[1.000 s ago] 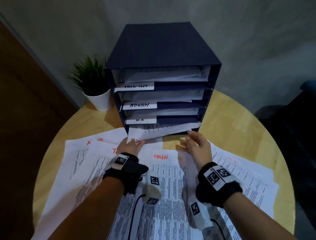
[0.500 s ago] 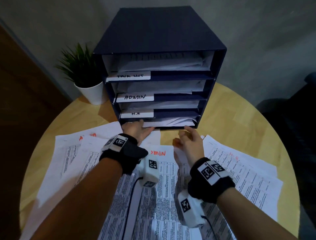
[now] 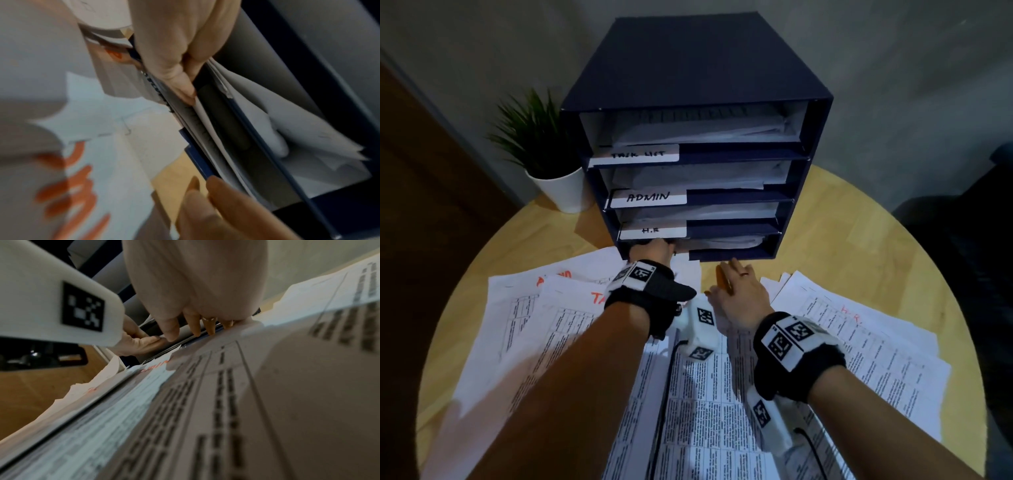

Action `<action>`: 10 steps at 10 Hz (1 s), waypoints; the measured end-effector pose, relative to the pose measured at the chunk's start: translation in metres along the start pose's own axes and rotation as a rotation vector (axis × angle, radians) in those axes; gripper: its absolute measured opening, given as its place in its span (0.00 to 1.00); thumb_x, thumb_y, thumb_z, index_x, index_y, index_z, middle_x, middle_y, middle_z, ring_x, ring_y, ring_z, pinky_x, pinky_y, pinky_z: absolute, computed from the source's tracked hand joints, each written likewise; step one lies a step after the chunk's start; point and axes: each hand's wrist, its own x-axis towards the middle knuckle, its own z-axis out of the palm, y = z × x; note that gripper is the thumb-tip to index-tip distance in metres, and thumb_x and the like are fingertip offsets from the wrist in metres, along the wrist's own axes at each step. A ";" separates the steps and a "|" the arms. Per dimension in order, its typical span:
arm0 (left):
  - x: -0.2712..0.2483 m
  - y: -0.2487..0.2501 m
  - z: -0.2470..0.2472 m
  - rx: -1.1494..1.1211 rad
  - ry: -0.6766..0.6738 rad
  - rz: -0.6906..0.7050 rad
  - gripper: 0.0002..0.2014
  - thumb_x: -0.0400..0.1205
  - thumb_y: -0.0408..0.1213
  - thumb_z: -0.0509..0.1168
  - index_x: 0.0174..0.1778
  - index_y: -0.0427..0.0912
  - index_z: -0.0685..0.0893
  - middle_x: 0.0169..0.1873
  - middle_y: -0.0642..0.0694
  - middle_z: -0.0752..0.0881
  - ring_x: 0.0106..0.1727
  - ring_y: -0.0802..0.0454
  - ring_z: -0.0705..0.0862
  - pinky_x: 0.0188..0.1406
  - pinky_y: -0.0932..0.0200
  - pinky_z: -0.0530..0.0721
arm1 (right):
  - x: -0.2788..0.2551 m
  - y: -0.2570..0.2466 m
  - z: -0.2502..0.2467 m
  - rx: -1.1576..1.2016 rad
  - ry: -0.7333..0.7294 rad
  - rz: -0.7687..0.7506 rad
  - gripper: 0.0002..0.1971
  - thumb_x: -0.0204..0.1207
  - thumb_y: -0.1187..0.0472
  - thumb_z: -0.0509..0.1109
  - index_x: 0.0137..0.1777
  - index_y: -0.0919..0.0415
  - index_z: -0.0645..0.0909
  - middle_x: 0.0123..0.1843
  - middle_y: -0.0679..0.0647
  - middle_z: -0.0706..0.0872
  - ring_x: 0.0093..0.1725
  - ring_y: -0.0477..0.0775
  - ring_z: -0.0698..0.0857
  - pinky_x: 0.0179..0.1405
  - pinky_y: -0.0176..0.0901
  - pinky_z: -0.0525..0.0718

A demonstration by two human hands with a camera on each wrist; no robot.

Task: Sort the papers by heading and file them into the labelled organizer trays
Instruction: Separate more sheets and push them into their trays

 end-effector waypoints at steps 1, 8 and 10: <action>0.000 0.002 -0.005 0.189 -0.029 -0.027 0.16 0.87 0.41 0.54 0.59 0.33 0.82 0.46 0.37 0.86 0.47 0.47 0.80 0.47 0.59 0.80 | -0.001 -0.003 0.000 -0.058 -0.050 -0.007 0.27 0.84 0.51 0.55 0.82 0.56 0.58 0.86 0.52 0.52 0.85 0.60 0.47 0.81 0.55 0.53; -0.030 -0.026 -0.002 1.024 -0.029 0.463 0.16 0.80 0.37 0.61 0.65 0.48 0.82 0.70 0.43 0.79 0.70 0.42 0.77 0.70 0.48 0.76 | -0.011 0.001 -0.011 0.007 -0.077 -0.025 0.21 0.85 0.58 0.56 0.77 0.59 0.69 0.84 0.57 0.59 0.85 0.59 0.51 0.80 0.49 0.57; -0.061 -0.018 -0.031 0.916 -0.061 0.378 0.14 0.81 0.33 0.58 0.58 0.44 0.85 0.63 0.41 0.84 0.62 0.41 0.83 0.64 0.55 0.81 | -0.039 0.010 -0.025 0.281 -0.005 0.010 0.20 0.84 0.64 0.58 0.76 0.60 0.72 0.84 0.55 0.60 0.86 0.53 0.51 0.81 0.41 0.52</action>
